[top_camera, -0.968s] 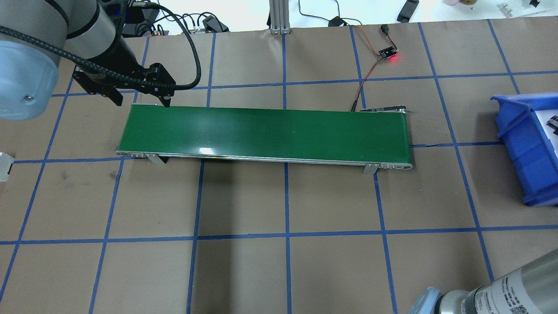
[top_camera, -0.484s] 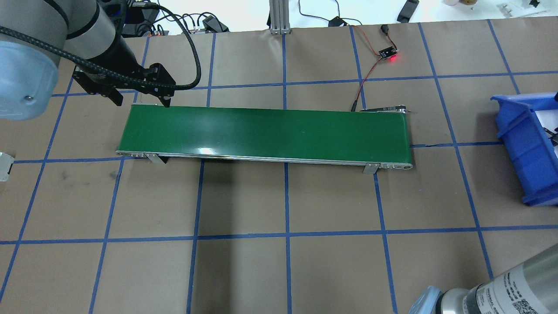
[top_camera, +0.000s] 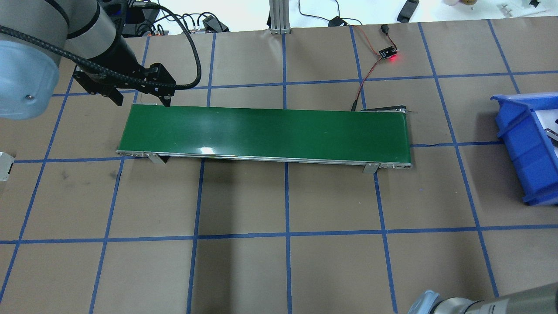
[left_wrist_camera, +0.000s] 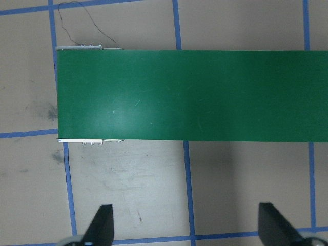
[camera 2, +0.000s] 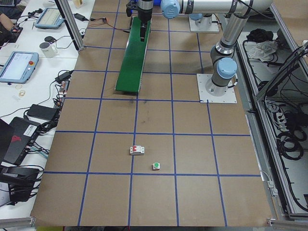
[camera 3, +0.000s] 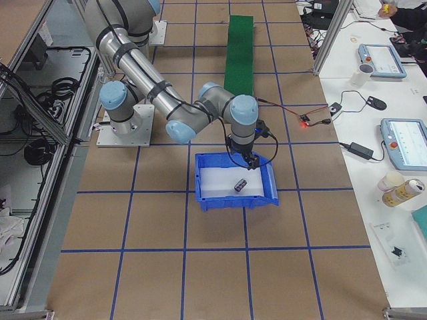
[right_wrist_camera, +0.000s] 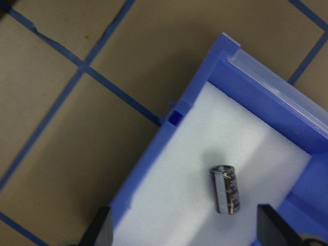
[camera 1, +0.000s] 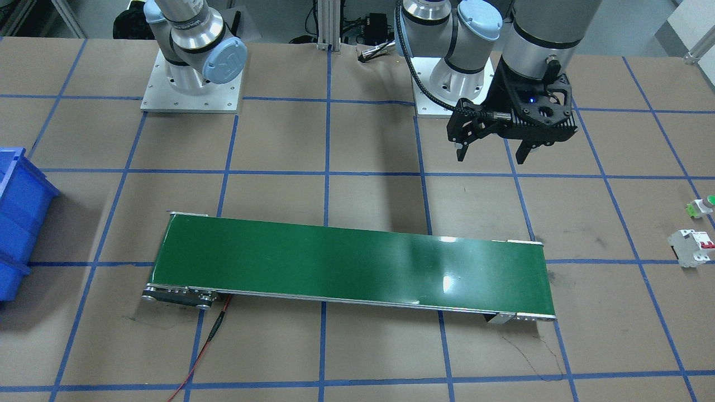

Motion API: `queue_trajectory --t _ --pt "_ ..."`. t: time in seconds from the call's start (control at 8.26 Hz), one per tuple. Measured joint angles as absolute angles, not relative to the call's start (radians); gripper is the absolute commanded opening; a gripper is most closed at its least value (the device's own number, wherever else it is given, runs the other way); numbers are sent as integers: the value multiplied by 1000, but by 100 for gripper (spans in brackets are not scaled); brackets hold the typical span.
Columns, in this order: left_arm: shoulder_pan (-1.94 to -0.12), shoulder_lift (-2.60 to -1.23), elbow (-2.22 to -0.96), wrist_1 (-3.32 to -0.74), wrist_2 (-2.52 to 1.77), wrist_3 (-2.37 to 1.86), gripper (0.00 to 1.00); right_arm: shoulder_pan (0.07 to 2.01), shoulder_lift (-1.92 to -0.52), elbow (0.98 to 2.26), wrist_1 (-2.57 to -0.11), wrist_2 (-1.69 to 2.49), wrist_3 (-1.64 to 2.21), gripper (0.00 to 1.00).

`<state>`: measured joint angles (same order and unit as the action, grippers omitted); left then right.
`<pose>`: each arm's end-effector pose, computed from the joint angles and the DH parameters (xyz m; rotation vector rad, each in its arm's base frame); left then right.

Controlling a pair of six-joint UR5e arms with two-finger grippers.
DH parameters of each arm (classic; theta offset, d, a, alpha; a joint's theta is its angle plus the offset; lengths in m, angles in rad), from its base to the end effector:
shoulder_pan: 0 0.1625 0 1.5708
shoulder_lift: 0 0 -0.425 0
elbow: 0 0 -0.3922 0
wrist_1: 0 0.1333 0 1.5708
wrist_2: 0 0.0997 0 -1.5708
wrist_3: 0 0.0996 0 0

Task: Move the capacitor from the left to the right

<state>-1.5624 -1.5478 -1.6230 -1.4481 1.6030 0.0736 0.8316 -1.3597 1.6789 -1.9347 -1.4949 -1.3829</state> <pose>-0.1260 -0.4919 0.4861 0.0988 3.1008 -0.1429 -0.2769 -0.5128 0.3602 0.9947 -2.9747 0.1382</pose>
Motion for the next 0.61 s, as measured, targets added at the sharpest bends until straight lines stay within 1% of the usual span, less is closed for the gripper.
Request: queue_trajectory --t 0.36,0.61 --pt "-1562 -1548 -1623 -1448 1603 74 100 1019 -1525 1635 -1700 -1495 -1062 100" --pt "-1562 -1548 -1624 -1448 1603 74 100 1210 -1587 1619 -1591 -1499 -698 100"
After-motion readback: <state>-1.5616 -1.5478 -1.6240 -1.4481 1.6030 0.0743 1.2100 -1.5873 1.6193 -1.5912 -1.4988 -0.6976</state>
